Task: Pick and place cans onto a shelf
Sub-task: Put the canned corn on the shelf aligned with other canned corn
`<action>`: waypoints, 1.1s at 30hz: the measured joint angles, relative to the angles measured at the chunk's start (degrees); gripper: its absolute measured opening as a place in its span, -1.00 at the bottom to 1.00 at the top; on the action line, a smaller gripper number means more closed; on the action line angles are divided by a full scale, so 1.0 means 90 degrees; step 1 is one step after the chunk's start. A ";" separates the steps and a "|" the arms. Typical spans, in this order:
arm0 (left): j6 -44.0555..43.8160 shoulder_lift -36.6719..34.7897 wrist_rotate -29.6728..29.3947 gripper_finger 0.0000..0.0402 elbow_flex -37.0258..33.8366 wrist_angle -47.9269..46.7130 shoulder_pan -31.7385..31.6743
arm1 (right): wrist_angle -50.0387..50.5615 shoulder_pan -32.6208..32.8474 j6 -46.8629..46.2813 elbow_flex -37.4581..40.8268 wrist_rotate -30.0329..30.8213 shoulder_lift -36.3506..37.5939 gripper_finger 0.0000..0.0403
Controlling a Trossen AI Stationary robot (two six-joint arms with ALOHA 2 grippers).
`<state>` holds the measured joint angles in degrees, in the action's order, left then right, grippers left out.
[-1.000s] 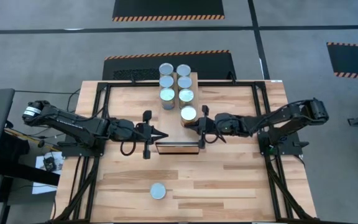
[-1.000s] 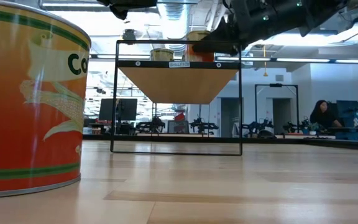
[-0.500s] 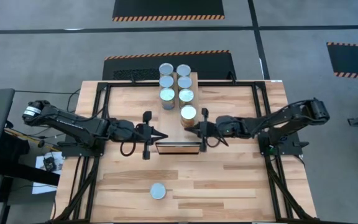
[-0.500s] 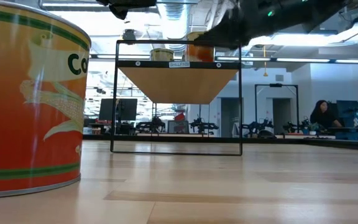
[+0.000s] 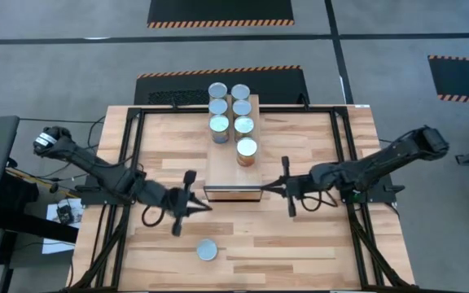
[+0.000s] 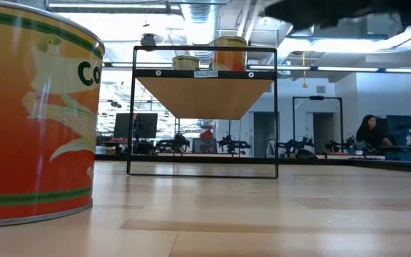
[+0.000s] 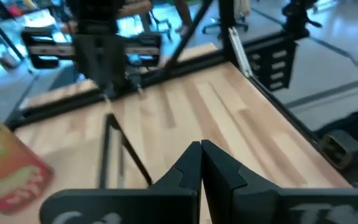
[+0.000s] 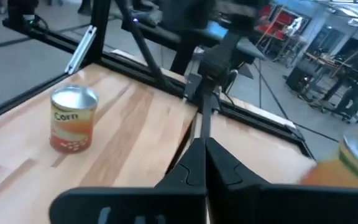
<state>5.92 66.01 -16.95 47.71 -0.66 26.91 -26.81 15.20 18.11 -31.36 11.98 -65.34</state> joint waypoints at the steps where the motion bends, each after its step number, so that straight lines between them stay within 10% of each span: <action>1: -0.0135 0.0023 -0.0159 -1.00 0.0099 -0.0225 0.0165 | -0.0266 -0.0019 -0.0012 0.0210 0.0009 0.0065 -0.96; 13: -0.2380 0.1048 -0.0861 -0.99 0.1627 -0.3511 0.1091 | -0.1284 -0.0666 -0.0575 0.1155 -0.0333 0.0807 -0.96; 33: -0.1775 0.3498 0.0213 -0.47 0.3295 -0.5008 0.1649 | -0.1190 -0.0748 -0.0573 0.1152 -0.0337 0.0667 -0.95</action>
<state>-10.05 97.50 -15.04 77.36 -45.73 41.75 -37.52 8.47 12.95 -20.99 8.95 -59.33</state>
